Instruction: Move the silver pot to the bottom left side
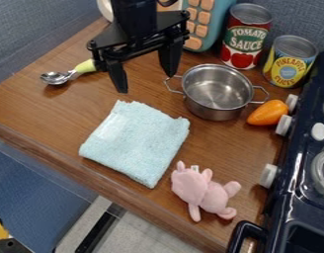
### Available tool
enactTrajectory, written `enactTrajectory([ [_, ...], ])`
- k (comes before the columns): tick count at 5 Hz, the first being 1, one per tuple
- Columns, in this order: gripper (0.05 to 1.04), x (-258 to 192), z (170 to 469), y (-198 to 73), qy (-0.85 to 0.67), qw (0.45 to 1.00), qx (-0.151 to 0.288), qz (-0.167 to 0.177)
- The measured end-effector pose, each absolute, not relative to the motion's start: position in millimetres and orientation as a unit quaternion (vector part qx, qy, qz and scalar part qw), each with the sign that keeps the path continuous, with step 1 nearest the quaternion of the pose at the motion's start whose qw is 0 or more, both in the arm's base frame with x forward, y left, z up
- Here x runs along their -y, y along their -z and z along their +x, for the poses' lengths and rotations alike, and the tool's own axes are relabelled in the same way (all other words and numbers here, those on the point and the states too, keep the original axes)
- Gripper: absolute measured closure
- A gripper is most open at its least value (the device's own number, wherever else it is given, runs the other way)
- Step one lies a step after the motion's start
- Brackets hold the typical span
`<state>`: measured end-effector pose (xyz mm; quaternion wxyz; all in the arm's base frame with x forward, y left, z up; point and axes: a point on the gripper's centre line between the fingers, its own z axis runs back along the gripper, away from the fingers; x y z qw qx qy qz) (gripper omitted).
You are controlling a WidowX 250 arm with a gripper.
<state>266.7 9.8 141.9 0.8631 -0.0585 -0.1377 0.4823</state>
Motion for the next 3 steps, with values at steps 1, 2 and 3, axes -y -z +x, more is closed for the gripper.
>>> enactTrajectory([
  [1,0.085,-8.9,264.2,-135.1,-0.486,0.863,0.126,-0.055],
  [2,0.085,18.2,265.8,-134.5,-0.459,0.877,0.124,-0.069],
  [3,0.085,22.8,274.8,-125.3,-0.456,0.880,0.117,-0.067],
])
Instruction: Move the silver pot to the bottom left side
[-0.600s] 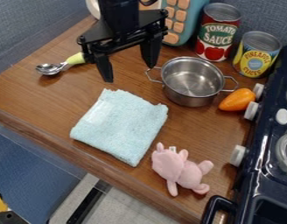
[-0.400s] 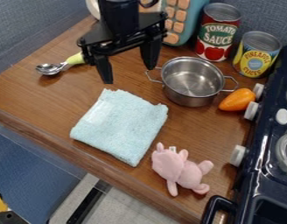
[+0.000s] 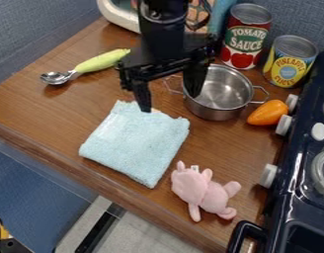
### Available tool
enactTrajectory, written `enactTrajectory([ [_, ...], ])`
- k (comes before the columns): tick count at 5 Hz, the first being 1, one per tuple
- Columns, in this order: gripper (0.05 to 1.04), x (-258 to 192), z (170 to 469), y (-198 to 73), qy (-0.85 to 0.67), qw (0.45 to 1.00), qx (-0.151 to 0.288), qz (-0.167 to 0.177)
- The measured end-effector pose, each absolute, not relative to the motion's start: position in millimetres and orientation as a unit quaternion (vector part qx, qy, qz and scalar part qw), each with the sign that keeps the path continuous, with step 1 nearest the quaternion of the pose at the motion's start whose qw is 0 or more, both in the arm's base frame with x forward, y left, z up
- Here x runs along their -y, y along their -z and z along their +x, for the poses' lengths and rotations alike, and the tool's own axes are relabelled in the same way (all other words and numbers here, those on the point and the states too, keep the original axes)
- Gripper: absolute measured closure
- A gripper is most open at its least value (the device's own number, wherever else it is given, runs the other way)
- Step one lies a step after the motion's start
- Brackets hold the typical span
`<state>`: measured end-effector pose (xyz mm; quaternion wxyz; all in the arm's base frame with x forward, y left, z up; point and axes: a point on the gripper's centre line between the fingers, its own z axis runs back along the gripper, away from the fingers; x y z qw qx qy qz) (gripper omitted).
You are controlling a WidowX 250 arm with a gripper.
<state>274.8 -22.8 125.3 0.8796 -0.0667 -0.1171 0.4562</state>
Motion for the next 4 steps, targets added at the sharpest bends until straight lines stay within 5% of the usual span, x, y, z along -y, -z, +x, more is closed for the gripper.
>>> enactTrajectory([
  [2,0.085,24.6,324.3,-102.2,-0.485,0.858,0.124,-0.116],
  [4,0.134,27.2,355.7,-63.5,-0.466,0.872,0.111,-0.098],
])
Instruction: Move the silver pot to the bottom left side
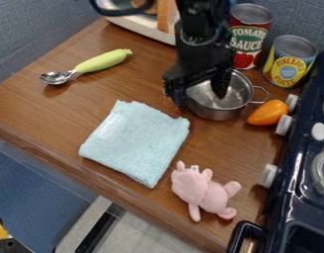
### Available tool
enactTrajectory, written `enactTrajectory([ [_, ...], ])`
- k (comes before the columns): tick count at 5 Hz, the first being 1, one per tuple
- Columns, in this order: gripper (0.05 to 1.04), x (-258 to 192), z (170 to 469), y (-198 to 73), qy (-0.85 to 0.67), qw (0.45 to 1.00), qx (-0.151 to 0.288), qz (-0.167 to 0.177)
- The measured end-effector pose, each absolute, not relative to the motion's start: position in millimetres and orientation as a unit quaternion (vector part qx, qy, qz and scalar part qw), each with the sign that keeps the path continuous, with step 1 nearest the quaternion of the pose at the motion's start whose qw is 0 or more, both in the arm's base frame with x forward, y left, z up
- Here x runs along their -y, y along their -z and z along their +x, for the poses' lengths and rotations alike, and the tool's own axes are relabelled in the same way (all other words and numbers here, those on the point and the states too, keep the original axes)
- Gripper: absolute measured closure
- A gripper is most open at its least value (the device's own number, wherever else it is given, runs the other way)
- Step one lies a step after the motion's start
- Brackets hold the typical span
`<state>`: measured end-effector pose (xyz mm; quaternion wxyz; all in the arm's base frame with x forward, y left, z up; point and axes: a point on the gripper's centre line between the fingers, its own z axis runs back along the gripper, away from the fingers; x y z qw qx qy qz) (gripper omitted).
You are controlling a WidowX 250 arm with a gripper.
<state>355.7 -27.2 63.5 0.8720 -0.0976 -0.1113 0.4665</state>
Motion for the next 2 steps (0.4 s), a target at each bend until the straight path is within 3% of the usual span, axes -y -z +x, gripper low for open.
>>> enactTrajectory([
  [2,0.724,27.5,357.6,-57.3,-0.458,0.876,0.110,-0.099],
])
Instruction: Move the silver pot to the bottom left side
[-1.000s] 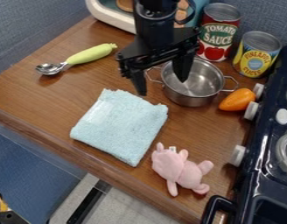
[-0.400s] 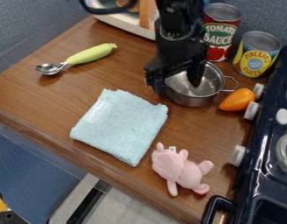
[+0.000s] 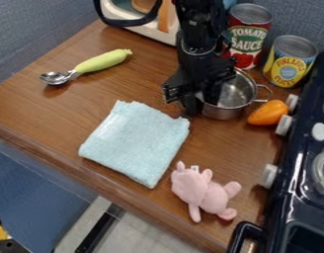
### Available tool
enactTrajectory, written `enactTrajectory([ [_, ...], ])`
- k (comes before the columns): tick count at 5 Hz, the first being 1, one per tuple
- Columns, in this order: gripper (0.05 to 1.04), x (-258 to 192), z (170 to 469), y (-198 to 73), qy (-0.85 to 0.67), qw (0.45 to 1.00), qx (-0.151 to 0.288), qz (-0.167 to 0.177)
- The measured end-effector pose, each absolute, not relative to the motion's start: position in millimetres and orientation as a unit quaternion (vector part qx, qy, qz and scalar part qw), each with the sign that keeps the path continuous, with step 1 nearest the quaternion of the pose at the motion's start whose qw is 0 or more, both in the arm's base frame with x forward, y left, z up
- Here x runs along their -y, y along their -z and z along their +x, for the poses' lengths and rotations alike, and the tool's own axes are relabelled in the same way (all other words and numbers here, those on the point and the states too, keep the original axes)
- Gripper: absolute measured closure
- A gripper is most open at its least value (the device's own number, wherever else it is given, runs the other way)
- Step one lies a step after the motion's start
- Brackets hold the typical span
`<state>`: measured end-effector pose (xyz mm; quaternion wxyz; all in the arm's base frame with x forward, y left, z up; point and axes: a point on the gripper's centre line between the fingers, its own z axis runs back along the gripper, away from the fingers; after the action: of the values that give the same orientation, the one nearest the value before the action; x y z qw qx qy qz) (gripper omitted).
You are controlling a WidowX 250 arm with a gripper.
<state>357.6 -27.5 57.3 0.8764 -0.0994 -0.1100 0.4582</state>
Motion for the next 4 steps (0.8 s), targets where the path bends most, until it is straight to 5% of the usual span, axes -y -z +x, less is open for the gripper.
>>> enactTrajectory([
  [1,0.931,19.7,361.3,-61.6,-0.469,0.870,0.109,-0.106],
  [2,1.006,12.1,361.3,-63.2,-0.472,0.868,0.109,-0.106],
  [4,1.009,-25.6,326.3,-117.1,-0.481,0.849,0.169,-0.138],
])
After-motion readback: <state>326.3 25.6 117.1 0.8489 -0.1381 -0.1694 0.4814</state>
